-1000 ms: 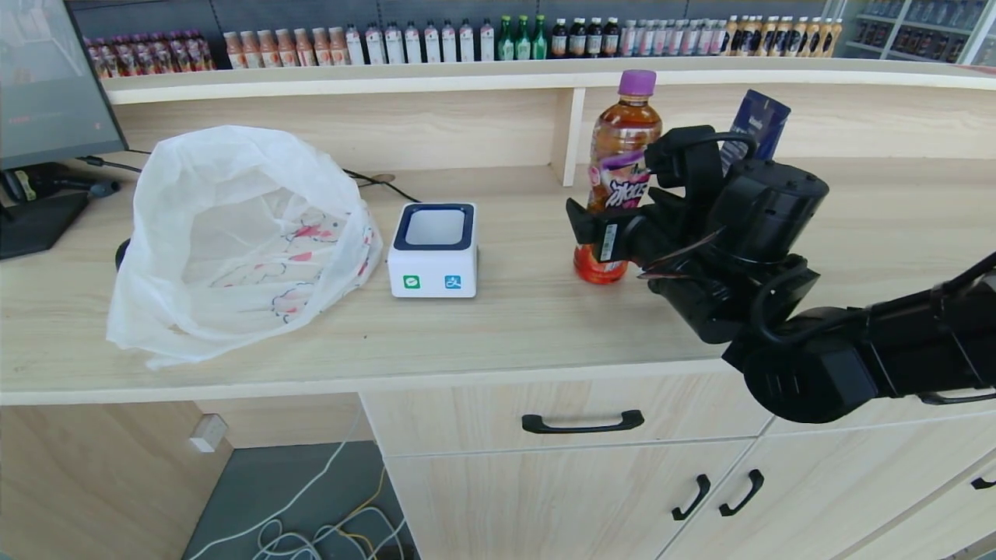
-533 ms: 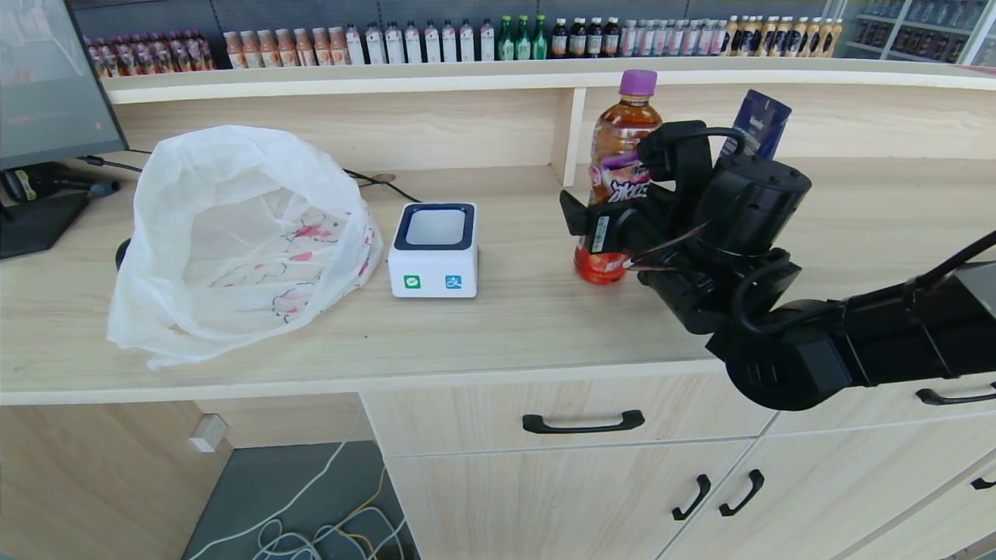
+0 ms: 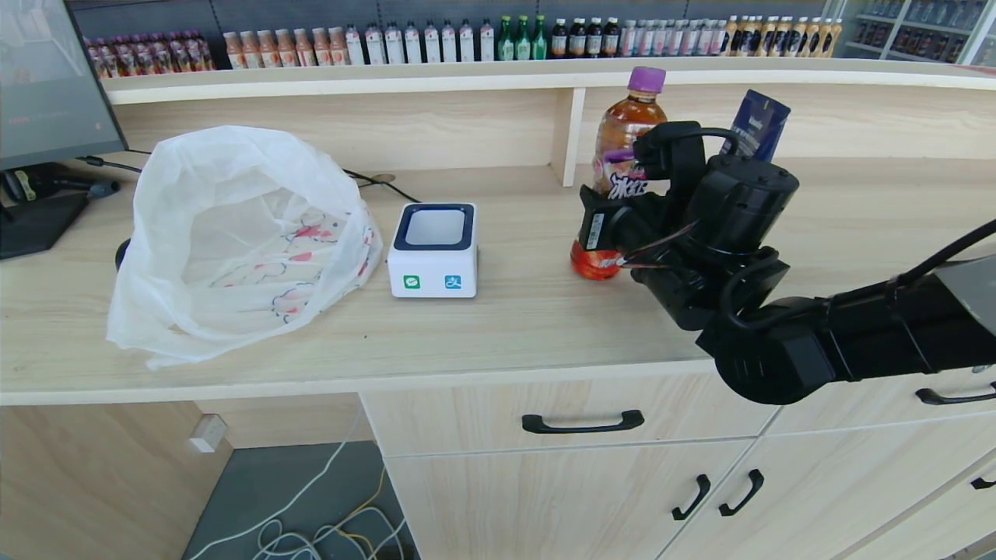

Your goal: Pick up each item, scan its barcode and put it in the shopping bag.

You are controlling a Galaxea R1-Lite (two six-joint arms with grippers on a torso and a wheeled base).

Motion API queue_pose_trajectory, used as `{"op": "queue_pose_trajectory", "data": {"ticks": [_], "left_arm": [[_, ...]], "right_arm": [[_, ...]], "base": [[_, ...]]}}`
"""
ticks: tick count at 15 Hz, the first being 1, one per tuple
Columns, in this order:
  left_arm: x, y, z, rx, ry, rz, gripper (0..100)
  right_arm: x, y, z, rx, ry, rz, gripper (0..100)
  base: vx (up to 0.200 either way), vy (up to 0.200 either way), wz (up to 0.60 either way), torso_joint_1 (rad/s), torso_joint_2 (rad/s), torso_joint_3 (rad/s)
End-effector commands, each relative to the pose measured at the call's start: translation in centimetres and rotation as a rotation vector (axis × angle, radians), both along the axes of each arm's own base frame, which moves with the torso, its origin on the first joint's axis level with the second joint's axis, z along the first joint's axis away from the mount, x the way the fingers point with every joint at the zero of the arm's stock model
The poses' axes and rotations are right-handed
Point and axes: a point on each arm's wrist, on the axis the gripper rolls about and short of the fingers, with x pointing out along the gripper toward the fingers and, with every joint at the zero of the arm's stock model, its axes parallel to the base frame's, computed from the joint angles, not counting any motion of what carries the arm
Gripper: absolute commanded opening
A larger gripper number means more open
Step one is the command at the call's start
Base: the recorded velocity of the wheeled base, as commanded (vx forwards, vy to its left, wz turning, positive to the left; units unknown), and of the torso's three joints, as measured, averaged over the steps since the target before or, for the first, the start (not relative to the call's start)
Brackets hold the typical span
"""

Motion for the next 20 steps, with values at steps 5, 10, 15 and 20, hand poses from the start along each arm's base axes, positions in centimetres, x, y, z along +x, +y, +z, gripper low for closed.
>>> {"op": "queue_pose_trajectory", "data": {"ticks": [5, 10, 15, 20], "left_arm": [[0.0, 0.0, 0.0, 0.000, 0.000, 0.001, 100], [0.0, 0.0, 0.0, 0.000, 0.000, 0.001, 100], [0.0, 0.0, 0.0, 0.000, 0.000, 0.001, 100], [0.0, 0.0, 0.0, 0.000, 0.000, 0.001, 100]], "right_arm": [[-0.1, 0.0, 0.3, 0.010, -0.010, 0.001, 0], [-0.7, 0.1, 1.3, 0.035, -0.035, 0.066, 0], [-2.2, 0.5, 2.8, 0.043, -0.075, 0.112, 0], [-5.0, 2.3, 4.4, 0.069, -0.109, 0.190, 0]], "base": [[0.000, 0.000, 0.00, 0.000, 0.00, 0.000], [0.000, 0.000, 0.00, 0.000, 0.00, 0.000], [0.000, 0.000, 0.00, 0.000, 0.00, 0.000], [0.000, 0.000, 0.00, 0.000, 0.00, 0.000]]}}
